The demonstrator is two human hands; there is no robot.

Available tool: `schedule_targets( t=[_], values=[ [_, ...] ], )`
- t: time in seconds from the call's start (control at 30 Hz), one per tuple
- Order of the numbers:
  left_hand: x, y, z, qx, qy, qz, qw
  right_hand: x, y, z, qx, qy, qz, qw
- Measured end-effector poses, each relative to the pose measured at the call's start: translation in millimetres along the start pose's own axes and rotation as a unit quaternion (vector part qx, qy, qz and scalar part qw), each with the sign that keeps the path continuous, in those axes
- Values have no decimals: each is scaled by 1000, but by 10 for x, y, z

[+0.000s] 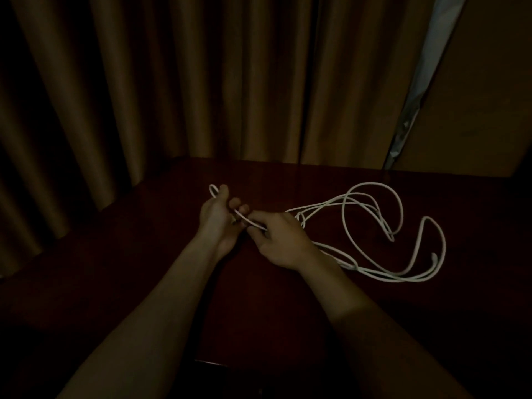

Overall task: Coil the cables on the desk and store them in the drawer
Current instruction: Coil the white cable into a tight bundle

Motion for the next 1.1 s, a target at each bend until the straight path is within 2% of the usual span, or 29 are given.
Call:
schedule_targets(
  t=[0.1,0.17,0.33,0.57,0.7,0.8,0.87,0.97,1.03,1.1],
  values=[
    [-41,7,-84,-20,-42,-4,999,17,-39,-59,18,-57,-13,998],
    [-77,12,-112,-24,5,10,1000,-32,-50,-62,28,-82,-6,996],
    [-104,38,-116,-11,146,44,988,-407,-62,-241,37,-101,84,991],
    [-331,78,-340,-36,189,84,978,-758,-144,-442,91,-132,127,979],
    [-271,53,-210,17,297,111,948,-605,-137,-370,119,-275,141,943],
    [-239,-16,-106,47,361,134,922,-411,-100,-351,78,-336,127,930],
    [-233,-53,-61,70,426,158,888,-404,-82,-382,25,-282,116,952],
    [-148,-97,33,106,488,170,849,-393,-63,-445,-58,-92,107,988],
    [-77,-110,78,125,526,164,825,-339,-32,-486,-99,16,84,991],
    [-27,-119,99,146,560,164,799,-289,-6,-514,-124,76,69,987]
  ],
)
Point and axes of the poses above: each hand's wrist, its own y-axis towards the middle knuckle, its own z-axis out of the palm, x = y × z, the point moved 8 cm from there along y, towards the middle knuckle, and after that the axes turned 5 degrees about -y, right-handed, at the moved point
